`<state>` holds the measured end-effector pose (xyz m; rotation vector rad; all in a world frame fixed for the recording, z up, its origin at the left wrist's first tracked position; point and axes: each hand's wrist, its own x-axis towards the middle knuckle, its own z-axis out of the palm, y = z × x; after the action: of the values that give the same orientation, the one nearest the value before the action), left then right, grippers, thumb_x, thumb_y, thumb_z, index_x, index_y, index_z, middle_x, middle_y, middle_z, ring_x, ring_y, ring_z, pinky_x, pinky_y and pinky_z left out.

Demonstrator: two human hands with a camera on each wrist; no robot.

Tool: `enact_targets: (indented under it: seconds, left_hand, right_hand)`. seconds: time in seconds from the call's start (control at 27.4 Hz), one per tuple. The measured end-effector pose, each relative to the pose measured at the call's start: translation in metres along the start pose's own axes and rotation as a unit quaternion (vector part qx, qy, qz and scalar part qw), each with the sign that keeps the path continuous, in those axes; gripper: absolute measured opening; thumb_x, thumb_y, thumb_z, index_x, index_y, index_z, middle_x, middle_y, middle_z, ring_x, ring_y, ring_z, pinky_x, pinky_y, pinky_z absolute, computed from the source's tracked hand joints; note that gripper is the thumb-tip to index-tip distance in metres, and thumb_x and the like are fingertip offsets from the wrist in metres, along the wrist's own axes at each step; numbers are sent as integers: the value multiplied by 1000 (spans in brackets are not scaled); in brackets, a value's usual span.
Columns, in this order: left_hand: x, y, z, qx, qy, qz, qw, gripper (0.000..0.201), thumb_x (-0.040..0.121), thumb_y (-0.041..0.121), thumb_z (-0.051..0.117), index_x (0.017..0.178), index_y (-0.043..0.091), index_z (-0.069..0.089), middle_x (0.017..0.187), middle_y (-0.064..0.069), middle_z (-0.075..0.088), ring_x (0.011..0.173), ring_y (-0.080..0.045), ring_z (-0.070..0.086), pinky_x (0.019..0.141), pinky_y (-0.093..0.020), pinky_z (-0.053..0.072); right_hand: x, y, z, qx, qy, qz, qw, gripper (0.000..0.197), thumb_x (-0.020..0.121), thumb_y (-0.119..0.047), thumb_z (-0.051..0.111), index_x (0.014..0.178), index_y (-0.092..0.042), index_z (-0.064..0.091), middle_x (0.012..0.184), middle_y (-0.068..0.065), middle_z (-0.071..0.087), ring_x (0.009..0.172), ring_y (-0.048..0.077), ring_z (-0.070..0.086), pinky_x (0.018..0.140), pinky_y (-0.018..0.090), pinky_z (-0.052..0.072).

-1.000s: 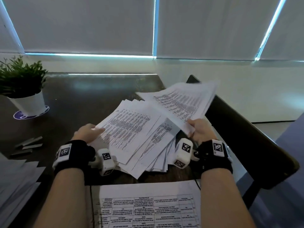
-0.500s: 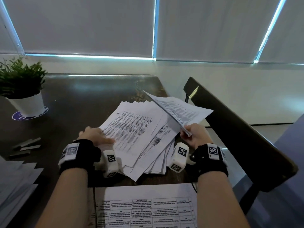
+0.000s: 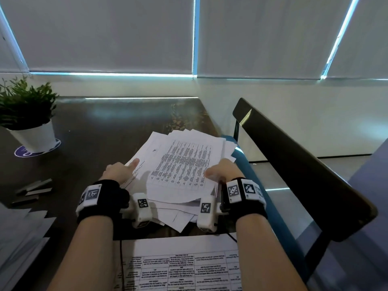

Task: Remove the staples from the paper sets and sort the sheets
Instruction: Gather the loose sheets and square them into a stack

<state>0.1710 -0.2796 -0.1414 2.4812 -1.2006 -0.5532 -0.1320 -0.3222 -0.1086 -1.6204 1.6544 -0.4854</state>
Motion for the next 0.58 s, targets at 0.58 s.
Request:
enact_targets:
  seconds: [0.58]
  left_hand:
    - [0,-3,12,-77,54,-54,994,72,92,59,40,133,1,47,139,-21,44,129,-41,36,109,-47,27]
  right_hand:
    - [-7,-18,40,297,-108,48,948,25,79,1,72,101,-2,61,104,19,68,85,27,69,66,34,60]
